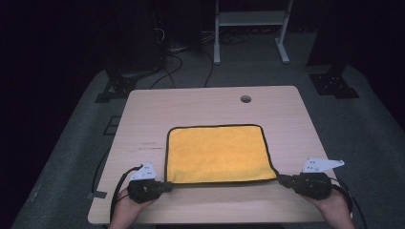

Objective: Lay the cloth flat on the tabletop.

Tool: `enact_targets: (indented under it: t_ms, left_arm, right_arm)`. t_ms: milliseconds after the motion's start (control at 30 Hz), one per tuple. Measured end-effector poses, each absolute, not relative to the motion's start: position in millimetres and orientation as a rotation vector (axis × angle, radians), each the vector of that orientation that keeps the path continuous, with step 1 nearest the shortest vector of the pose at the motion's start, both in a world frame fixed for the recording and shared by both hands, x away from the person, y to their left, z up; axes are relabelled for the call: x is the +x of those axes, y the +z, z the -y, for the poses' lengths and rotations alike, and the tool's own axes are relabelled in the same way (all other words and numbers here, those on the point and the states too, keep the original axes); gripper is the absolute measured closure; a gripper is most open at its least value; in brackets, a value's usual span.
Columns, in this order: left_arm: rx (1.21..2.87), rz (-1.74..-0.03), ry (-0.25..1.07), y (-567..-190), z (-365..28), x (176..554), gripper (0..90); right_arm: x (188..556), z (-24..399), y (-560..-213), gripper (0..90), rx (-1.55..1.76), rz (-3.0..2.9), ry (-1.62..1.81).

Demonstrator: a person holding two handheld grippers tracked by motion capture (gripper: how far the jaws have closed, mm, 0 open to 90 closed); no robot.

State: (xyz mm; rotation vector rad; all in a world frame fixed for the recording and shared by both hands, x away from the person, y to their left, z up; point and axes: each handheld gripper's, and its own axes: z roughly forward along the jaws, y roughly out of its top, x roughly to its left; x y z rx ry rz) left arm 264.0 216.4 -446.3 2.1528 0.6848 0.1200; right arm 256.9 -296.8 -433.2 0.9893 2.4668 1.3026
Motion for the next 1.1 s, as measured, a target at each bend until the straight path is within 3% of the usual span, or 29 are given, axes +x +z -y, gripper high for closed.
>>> enact_targets:
  t_ms: [233,433,633,1100]
  left_arm:
    - [2.166,-0.688,0.113,-449,-218,256,82.6]
    - [2.136,-0.693,0.126,-444,-224,256,78.6]
    - [2.100,-0.703,0.172,-439,-233,254,68.8]
    - [2.045,-0.843,0.286,-445,-237,270,27.9]
  right_arm:
    - [241,300,-440,84.1,0.999,-2.493,1.267]
    - [241,302,-439,72.0,0.997,-2.477,1.277]
    - [243,308,-437,62.5,1.022,-2.424,1.297]
    - [280,311,-445,17.1,1.163,-2.265,1.272]
